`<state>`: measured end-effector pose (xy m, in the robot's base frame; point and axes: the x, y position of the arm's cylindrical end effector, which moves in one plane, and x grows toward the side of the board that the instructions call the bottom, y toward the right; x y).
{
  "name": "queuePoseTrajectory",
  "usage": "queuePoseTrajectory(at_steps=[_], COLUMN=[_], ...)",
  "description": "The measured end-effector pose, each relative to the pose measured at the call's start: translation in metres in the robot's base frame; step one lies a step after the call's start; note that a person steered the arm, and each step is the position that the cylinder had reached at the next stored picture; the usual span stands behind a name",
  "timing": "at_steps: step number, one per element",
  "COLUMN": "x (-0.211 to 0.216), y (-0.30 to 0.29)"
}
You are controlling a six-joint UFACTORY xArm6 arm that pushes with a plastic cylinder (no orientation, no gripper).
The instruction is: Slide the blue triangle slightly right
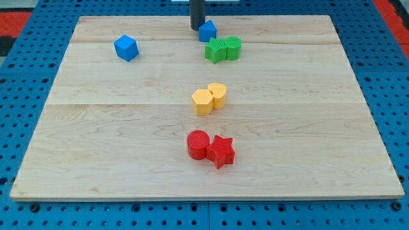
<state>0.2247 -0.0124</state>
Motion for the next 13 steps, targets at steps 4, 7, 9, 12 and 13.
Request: queuePoseTrajectory(at_steps=[4, 7, 9, 12, 13], x=[0.000, 0.028, 0.021, 0.008, 0.008], y=[-0.010, -0.022, 0.005, 0.006, 0.008])
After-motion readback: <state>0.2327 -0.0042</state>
